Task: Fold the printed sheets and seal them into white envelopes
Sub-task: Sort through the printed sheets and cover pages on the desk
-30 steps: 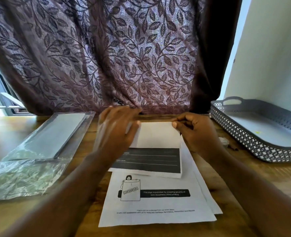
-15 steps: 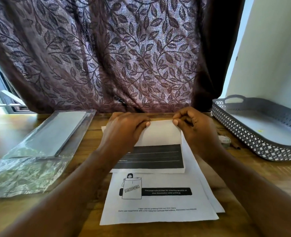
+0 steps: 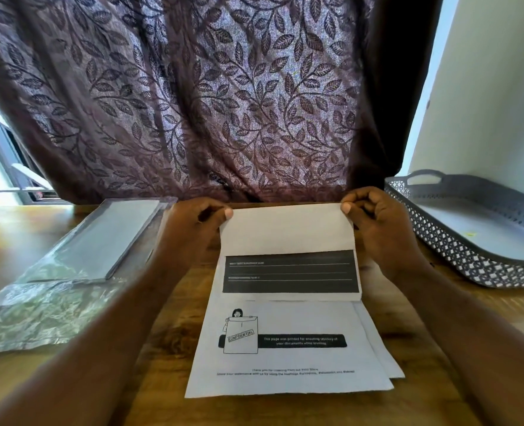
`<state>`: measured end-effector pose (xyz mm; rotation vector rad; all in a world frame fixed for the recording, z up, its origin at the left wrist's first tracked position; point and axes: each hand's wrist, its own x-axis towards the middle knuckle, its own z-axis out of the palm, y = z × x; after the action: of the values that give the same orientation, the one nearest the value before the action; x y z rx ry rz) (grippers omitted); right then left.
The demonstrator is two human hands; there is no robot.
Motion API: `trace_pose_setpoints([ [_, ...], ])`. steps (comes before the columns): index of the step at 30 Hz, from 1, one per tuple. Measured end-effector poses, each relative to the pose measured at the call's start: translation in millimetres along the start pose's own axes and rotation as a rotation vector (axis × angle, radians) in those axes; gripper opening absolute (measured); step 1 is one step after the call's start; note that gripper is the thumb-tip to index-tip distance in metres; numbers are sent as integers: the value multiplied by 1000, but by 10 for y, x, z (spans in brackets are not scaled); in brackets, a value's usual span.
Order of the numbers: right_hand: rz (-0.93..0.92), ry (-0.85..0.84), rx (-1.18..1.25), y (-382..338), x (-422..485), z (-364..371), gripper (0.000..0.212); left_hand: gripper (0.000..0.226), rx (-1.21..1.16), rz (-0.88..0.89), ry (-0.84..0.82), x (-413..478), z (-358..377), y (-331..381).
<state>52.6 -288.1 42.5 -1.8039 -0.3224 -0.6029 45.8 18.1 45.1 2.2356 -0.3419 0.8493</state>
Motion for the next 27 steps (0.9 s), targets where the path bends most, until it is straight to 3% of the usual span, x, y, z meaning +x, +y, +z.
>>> trace_pose_setpoints([
  [11,228,-154,163,34,-25,-57,17,7,-371,-174,30,-9,-7,20],
  [14,268,-120,234,31,-26,-52,15,20,-713,-398,-140,-59,42,76],
  [16,286,-96,270,23,-24,-46,17,25,-811,-452,-253,-104,102,72],
  [21,347,-83,407,13,-13,-33,16,20,-928,-509,-232,-86,151,65],
  [24,417,-200,548,32,-16,-72,31,20,-1105,-570,-187,-68,162,65],
  [27,386,-436,487,86,-24,-99,43,20,-1142,-595,-128,-74,154,80],
])
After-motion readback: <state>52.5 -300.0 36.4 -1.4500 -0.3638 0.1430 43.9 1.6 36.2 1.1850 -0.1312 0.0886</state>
